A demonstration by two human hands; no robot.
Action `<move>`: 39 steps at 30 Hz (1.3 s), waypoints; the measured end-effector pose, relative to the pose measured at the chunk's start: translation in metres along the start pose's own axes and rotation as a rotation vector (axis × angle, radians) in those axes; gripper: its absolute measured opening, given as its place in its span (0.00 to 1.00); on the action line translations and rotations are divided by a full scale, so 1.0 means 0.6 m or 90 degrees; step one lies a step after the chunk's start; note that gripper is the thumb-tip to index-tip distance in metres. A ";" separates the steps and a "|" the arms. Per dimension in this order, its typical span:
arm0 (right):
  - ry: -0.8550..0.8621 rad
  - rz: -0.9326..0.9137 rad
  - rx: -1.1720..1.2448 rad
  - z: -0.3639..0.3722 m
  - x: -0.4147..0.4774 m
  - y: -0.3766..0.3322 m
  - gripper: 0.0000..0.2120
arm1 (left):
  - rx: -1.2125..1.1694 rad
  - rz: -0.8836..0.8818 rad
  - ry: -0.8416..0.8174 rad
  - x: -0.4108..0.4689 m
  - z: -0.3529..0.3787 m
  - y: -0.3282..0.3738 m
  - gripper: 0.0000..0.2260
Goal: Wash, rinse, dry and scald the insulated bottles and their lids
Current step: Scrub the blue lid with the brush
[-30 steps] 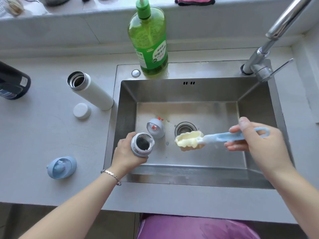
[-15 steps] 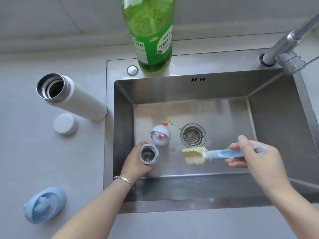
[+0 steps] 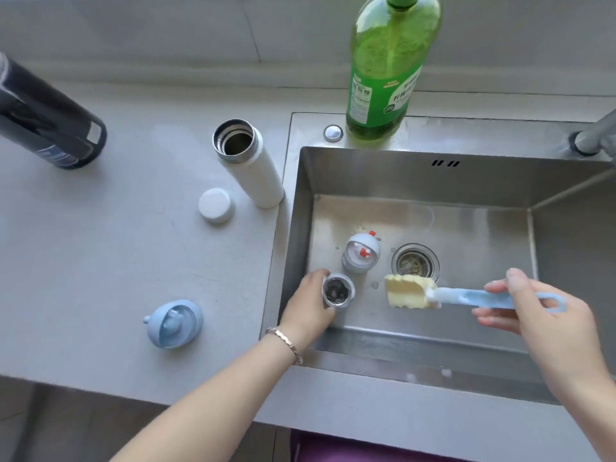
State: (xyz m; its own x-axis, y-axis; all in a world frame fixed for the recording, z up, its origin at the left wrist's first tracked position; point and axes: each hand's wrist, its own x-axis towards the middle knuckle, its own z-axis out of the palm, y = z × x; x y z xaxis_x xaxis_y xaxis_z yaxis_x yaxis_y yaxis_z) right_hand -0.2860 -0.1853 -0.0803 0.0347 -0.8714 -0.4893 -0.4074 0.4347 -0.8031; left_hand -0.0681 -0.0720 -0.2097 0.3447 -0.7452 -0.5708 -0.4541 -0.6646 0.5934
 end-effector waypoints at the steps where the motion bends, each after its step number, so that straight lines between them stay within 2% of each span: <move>1: -0.006 -0.011 0.001 -0.001 -0.007 -0.005 0.16 | 0.004 0.002 0.008 -0.019 -0.014 0.008 0.20; 3: -0.022 -0.035 -0.004 -0.003 -0.022 -0.015 0.16 | 0.037 0.030 0.074 -0.066 -0.054 0.017 0.20; 6: -0.054 -0.063 -0.009 -0.007 -0.038 -0.024 0.15 | 0.181 0.081 0.315 -0.132 -0.119 -0.013 0.20; 7: -0.067 -0.065 -0.010 -0.007 -0.041 -0.027 0.15 | 0.239 0.057 0.390 -0.145 -0.136 -0.035 0.23; 8: -0.079 -0.066 -0.012 -0.008 -0.043 -0.028 0.16 | 0.283 -0.003 0.416 -0.157 -0.154 -0.054 0.26; 11: -0.098 -0.069 -0.014 -0.009 -0.045 -0.029 0.14 | 0.292 -0.242 0.322 -0.172 -0.189 -0.109 0.33; 13: -0.100 -0.065 -0.013 -0.013 -0.046 -0.028 0.12 | 0.243 -0.287 0.274 -0.168 -0.192 -0.138 0.30; 16: -0.094 -0.060 0.002 -0.025 -0.051 -0.029 0.10 | 0.238 -0.256 0.297 -0.161 -0.182 -0.161 0.22; 21: -0.074 -0.024 0.055 -0.062 -0.054 -0.022 0.09 | 0.205 -0.236 0.344 -0.163 -0.175 -0.156 0.21; 23: -0.059 -0.017 0.095 -0.079 -0.055 -0.020 0.09 | 0.162 -0.180 0.411 -0.169 -0.167 -0.120 0.21; 25: -0.058 0.001 0.168 -0.098 -0.056 -0.021 0.08 | 0.043 -0.087 0.451 -0.175 -0.153 -0.053 0.21; 27: -0.083 0.052 0.249 -0.119 -0.055 -0.022 0.11 | -0.138 -0.030 0.420 -0.182 -0.134 0.030 0.21; 29: -0.122 0.123 0.307 -0.143 -0.052 -0.020 0.14 | -0.309 -0.006 0.335 -0.186 -0.109 0.108 0.23; 32: -0.204 0.219 0.343 -0.175 -0.047 -0.011 0.15 | -0.468 0.005 0.228 -0.170 -0.068 0.191 0.21; 33: -0.235 0.231 0.328 -0.183 -0.046 -0.009 0.17 | -0.523 -0.013 0.190 -0.162 -0.056 0.211 0.19; 35: -0.305 0.215 0.245 -0.196 -0.043 -0.003 0.31 | -0.636 -0.080 0.096 -0.146 -0.034 0.249 0.14; 36: -0.337 0.196 0.200 -0.198 -0.044 -0.002 0.35 | -0.682 -0.112 0.056 -0.139 -0.025 0.262 0.15; 39: -0.368 0.134 0.094 -0.196 -0.040 -0.001 0.26 | -0.737 -0.123 0.003 -0.124 -0.005 0.295 0.14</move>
State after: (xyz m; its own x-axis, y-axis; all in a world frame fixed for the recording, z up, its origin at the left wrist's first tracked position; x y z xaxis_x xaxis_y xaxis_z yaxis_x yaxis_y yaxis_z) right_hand -0.3936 -0.1917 -0.0281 0.4713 -0.5186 -0.7133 -0.3298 0.6465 -0.6879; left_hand -0.1717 -0.1343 -0.0602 0.3306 -0.6244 -0.7077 0.6236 -0.4184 0.6604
